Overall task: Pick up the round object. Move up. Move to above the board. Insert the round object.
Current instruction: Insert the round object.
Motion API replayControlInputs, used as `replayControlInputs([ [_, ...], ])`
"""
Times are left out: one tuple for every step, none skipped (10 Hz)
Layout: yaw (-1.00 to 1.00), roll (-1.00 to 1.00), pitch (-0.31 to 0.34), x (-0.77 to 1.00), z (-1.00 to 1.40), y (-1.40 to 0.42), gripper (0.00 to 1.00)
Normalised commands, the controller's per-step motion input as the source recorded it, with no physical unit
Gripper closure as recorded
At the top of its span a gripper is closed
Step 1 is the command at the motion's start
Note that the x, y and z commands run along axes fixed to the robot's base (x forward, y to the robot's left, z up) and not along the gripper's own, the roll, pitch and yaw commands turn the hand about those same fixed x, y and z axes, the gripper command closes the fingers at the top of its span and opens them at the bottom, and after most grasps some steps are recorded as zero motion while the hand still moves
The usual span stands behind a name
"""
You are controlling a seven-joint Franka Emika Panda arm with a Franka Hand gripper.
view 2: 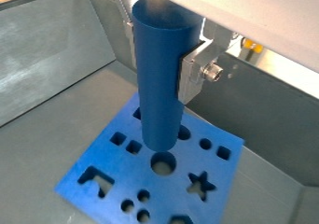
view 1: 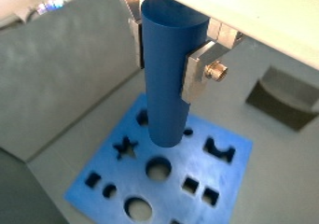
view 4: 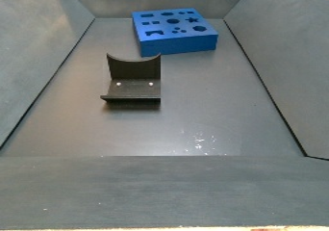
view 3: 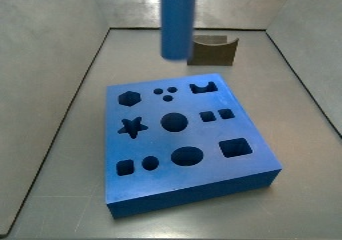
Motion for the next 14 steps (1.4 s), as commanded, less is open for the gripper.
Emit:
replayControlInputs([
  [0.0, -0.02, -0.22, 0.46, -1.0, -0.23, 1.0],
  [0.0, -0.13, -0.257, 0.17, -0.74, -0.05, 1.0],
  [0.0, 0.0, -0.034, 0.0, 0.0, -0.01, 1.0],
  [0.0, 0.22, -0.037, -0.03, -0.24, 0.0, 1.0],
  [0.22, 0.69, -0.357, -0.24, -0.56, -0.05, 1.0],
  [0.19, 0.47, -0.157, 0.0, -0.31, -0.17, 1.0],
  [0.0, 0.0, 0.0, 0.0, -0.07, 0.0, 1.0],
  [0.0, 0.0, -0.291, 0.0, -0.78, -0.11, 1.0],
  [0.0, 0.03, -0.234, 0.0, -0.82, -0.11, 1.0],
  [0.02, 0.0, -0.109, -0.09, 0.0, 0.0, 1.0],
  [0.0, 0.0, -0.023, 0.0, 0.0, 0.0, 1.0],
  [0.0, 0.33, -0.003, -0.03, -0.36, -0.09, 1.0],
  [0.0, 0.49, -0.197, -0.15, -0.56, -0.2, 1.0],
  [0.0, -0.02, 0.0, 0.0, 0.0, 0.0, 1.0],
])
